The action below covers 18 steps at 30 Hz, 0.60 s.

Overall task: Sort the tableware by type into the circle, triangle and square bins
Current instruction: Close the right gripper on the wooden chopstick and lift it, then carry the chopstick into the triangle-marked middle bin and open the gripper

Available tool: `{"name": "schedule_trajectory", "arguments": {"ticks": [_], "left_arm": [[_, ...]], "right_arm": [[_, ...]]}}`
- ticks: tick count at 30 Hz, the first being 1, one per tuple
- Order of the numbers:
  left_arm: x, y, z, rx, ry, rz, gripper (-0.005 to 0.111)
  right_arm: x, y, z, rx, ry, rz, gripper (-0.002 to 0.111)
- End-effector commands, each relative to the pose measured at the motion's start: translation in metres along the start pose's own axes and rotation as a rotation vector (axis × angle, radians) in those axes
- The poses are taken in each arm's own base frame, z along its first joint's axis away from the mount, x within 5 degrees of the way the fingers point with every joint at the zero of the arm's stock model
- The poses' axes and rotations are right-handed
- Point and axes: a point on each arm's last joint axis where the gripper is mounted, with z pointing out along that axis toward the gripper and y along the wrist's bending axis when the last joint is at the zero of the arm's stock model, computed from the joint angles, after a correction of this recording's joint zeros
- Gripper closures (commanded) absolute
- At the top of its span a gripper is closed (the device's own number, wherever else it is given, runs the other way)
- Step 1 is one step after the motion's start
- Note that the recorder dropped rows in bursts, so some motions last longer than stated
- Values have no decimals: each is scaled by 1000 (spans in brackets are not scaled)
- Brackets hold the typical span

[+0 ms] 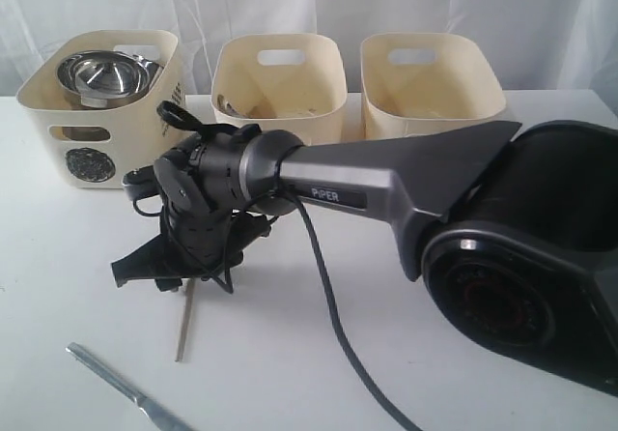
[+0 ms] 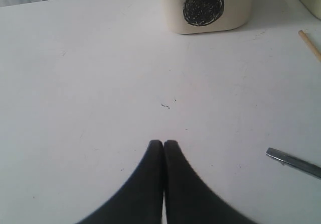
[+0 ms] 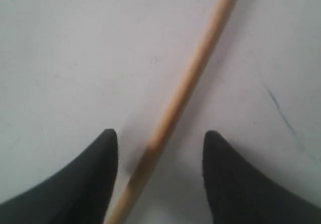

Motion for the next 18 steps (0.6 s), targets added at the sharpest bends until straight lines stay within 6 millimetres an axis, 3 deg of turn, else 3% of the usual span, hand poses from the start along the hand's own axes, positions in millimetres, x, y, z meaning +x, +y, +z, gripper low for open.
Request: {"name": "schedule_trajectory", "arguments": {"ticks": [1,3,8,9,14,18], "left_arm": [[1,0,0,1,-4,-3,107],[1,0,0,1,-4,-3,107],[1,0,0,1,-4,-3,107],[1,0,0,1,-4,-3,107],[1,0,0,1,-4,-3,107],[1,0,0,1,-4,-3,107]], "right_arm": [[8,-3,17,17,45,8,61],[10,-5,19,36,67,-2,68],[18,-10,18,83,159,-83,105],[19,-11,18,90,174,-98,108],[21,-15,12,142,208,-133,108],[12,-12,-15,130,164,-137,108]]}}
